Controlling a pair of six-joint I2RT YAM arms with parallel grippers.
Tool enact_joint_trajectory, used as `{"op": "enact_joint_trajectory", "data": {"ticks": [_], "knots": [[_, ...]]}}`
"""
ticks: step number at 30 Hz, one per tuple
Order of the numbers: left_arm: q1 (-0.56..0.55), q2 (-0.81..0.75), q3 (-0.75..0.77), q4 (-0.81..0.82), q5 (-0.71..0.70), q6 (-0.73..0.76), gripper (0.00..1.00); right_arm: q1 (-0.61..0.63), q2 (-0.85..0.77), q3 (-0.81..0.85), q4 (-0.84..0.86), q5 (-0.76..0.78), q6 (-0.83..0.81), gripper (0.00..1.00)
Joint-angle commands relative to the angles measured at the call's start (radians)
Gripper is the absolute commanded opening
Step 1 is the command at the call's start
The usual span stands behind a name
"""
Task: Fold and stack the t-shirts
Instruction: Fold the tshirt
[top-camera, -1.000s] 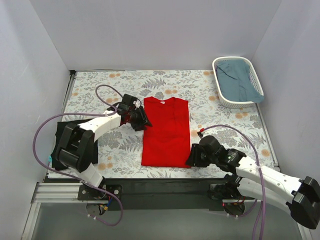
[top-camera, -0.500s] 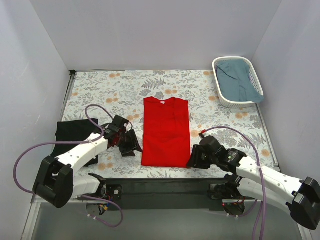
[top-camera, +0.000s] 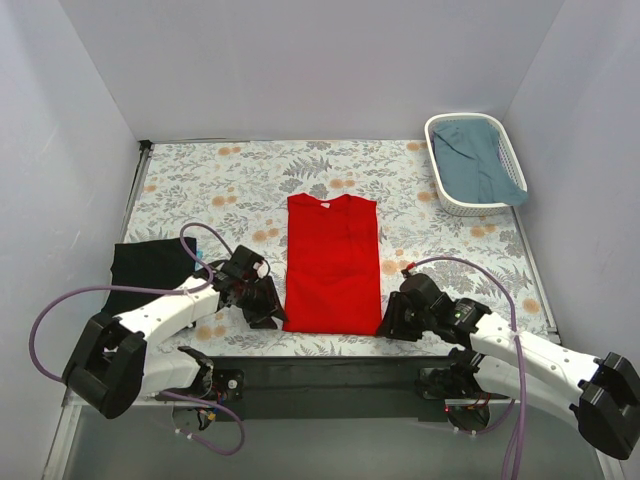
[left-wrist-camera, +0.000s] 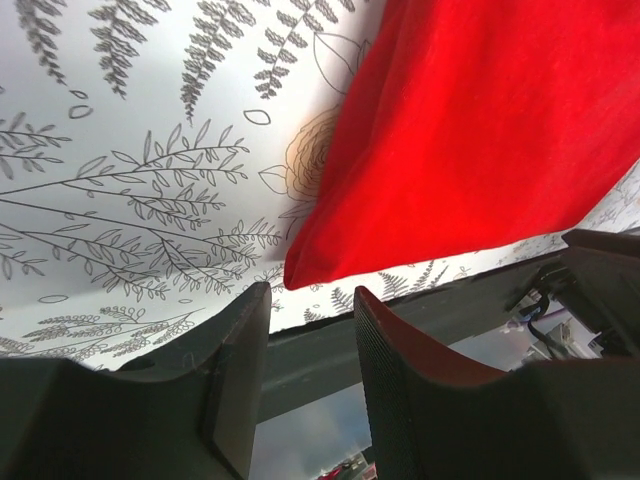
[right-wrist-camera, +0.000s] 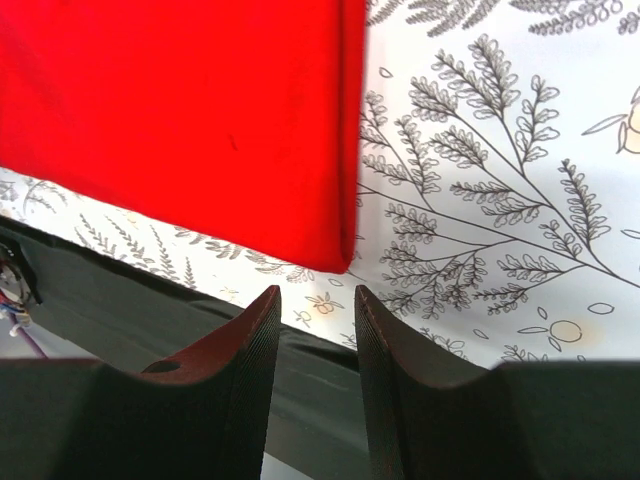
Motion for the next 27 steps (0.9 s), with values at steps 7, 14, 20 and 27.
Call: {"op": "enact_joint_trajectory", "data": {"ticks": [7,14,20,27], "knots": [[-0.033,0.0,-0.038,0.074,0.03,-0.046,0.37,-0.013,0.021,-0.027,0.037,-0.006,0.014,0.41],[-0.044,0.022,-0.061,0.105,0.03,-0.052,0.36,-0.016,0.035,-0.037,0.065,-0.006,0.017,0.4],[-0.053,0.034,-0.075,0.124,0.024,-0.068,0.33,-0.017,0.047,-0.048,0.088,-0.007,0.02,0.4],[-0.059,0.054,-0.083,0.137,0.013,-0.075,0.32,-0.026,0.061,-0.059,0.106,-0.004,0.017,0.4]]}}
